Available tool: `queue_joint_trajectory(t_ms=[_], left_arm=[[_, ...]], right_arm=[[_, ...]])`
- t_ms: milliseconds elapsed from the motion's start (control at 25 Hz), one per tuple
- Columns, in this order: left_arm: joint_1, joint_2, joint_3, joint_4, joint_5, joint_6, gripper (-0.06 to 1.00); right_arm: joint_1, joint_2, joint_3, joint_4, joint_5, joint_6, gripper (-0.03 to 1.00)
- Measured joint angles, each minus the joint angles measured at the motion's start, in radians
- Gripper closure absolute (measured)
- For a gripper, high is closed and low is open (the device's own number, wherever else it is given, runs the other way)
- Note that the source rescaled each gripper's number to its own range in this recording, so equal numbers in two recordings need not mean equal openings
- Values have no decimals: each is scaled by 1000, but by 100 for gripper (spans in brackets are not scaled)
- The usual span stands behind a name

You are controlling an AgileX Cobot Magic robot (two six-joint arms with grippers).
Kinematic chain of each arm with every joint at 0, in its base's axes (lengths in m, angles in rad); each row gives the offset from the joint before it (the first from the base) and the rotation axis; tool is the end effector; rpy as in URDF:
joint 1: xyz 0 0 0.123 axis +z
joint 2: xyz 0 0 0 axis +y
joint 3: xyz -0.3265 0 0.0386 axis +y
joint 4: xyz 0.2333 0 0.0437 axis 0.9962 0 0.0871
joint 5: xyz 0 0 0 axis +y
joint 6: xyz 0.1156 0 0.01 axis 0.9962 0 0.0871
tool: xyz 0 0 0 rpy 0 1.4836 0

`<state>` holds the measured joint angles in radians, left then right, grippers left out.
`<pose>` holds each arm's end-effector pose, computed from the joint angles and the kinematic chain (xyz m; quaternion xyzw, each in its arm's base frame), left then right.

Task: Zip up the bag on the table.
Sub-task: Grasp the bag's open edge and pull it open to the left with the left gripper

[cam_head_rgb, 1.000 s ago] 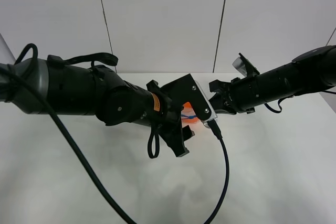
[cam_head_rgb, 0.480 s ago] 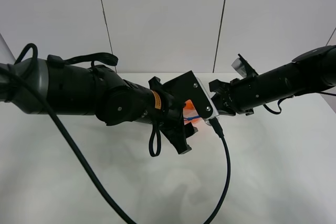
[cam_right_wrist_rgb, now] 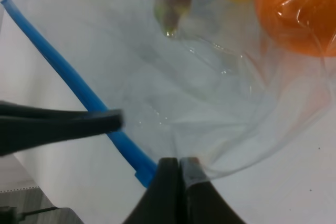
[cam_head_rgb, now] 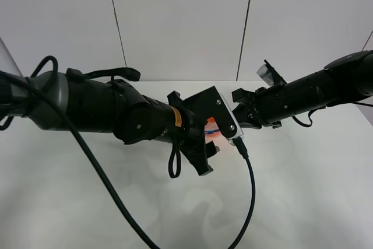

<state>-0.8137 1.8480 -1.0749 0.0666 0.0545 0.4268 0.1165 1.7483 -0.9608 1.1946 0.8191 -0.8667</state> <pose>0.2816 -0.2974 0.2165 0.5557 0.7269 -0.0627 0.3985 0.3203 0.1169 0.2282 -0.0610 0.9049 0.3836 0.1739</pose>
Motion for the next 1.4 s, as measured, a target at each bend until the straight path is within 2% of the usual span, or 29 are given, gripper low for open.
queue_joint_trajectory(t_ms=[440,560,720,840,1400], left_arm=[[0,15,-1,0,-61,0,2],[0,15,-1,0,-64,0,10],[0,15,-1,0,-64,0,29],[0,15,-1,0,-65,0,34],[0,38,-2,0,-101,3,37]], right_arm=[[0,0,0,0,0,-2,97],[0,0,0,0,0,-2,97],[0,0,0,0,0,-2,97],[0,0,0,0,0,-3,97],[0,0,0,0,0,-3,97]])
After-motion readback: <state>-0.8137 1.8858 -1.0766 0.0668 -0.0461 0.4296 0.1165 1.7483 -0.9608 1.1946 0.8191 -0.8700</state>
